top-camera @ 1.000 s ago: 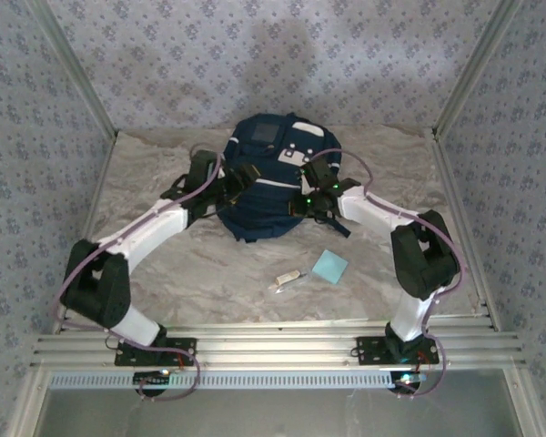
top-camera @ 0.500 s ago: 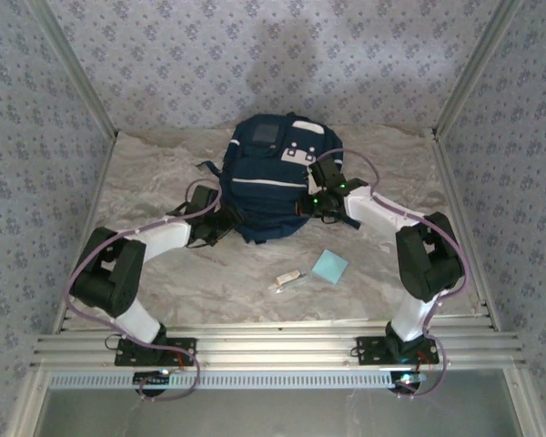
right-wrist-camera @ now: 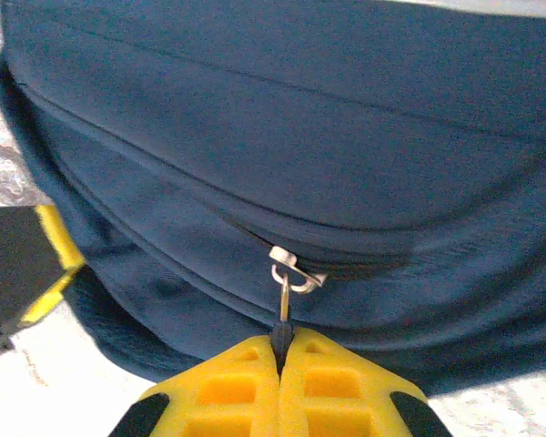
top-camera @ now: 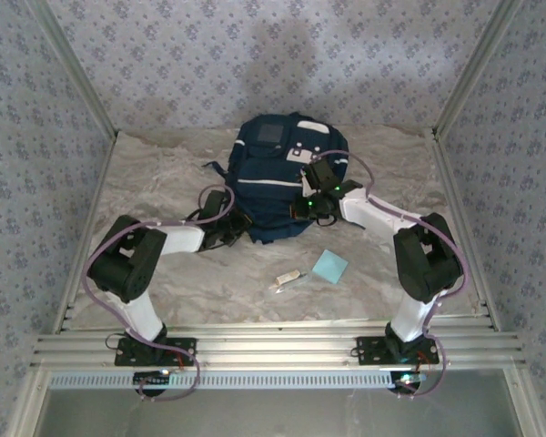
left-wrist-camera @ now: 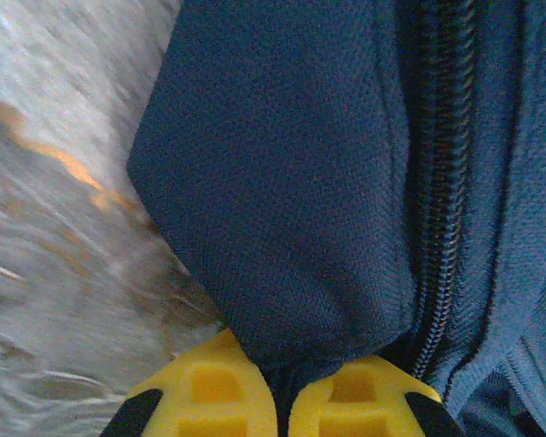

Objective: Pack books, pencil case, and school supplies into a backpack

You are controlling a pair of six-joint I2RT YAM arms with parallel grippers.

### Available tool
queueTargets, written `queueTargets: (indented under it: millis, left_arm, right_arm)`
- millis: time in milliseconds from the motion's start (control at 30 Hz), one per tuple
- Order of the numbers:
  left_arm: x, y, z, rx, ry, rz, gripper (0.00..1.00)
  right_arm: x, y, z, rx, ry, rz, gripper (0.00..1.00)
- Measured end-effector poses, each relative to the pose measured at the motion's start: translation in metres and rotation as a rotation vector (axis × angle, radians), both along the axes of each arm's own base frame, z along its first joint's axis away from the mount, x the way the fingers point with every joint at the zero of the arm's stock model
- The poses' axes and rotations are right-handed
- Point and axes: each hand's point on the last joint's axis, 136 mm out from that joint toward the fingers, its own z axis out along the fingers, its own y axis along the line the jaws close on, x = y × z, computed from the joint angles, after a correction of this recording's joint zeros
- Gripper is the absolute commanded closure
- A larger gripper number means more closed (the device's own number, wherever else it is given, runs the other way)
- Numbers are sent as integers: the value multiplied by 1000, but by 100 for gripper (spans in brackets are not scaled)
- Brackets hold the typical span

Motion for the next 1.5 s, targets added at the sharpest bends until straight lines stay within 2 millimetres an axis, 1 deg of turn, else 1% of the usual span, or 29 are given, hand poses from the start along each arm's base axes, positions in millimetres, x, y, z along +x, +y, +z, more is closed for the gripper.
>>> queueTargets:
  millis: [167,267,367,500,633,667,700,733,767,833,867,933,1000,1067,1167,1233,1267,1300,1367,1433,1500]
  left_arm:
    - [-11,-25,3,-14,4,-47,100]
    - [-15,-38,6,-18,2,-73,100]
    - [-14,-51,10,-23,-2,-97,100]
    - [-14,-67,20,-40,-24,-126,100]
    - [-14,-71,23,-49,-31,-129,100]
    - [-14,-71,23,-50,-29,-127,99]
    - [-14,-71,23,-51,-29,-126,97]
    - [-14,-71,23,-51,-28,-125,93]
    - [-14,-71,23,-51,-28,-125,89]
    - [-14,-71,24,-49,-34,-132,79]
    - [-15,-72,26,-51,-38,-138,74]
    - [-18,-70,32,-56,-39,-145,62]
    - [-23,-68,41,-59,-49,-167,57]
    - [-28,-68,52,-60,-65,-202,54]
    - [-29,-65,73,-39,-125,-247,51]
    - [-22,-56,86,0,-173,-265,51]
    - [-16,-53,92,15,-191,-268,51]
    - [-7,-48,101,37,-221,-274,51]
    - [8,-41,117,77,-271,-288,51]
    - [23,-37,133,125,-323,-314,51]
    - [35,-39,142,166,-356,-351,51]
  right_arm:
    - [-5,14,5,29,12,19,100]
    - [-3,23,2,40,42,29,100]
    - [6,37,-1,46,58,44,100]
    - [24,59,0,57,57,65,100]
    - [39,81,0,78,54,83,100]
    - [40,84,0,79,58,84,100]
    - [41,87,-1,77,64,87,100]
    - [42,88,-2,73,70,89,96]
    - [42,88,-3,68,76,88,87]
    - [40,88,-4,65,85,88,63]
    - [39,88,-4,69,86,92,54]
    - [36,84,-2,62,75,88,32]
    - [32,72,2,51,60,73,22]
    - [27,60,13,55,37,61,22]
    - [23,42,37,80,-11,33,22]
    - [20,22,51,90,-38,0,23]
    - [18,13,53,89,-42,-15,23]
    - [17,2,54,83,-45,-36,23]
    - [16,-18,48,63,-38,-83,24]
    - [15,-38,34,33,-14,-132,24]
    - [13,-51,20,8,14,-169,24]
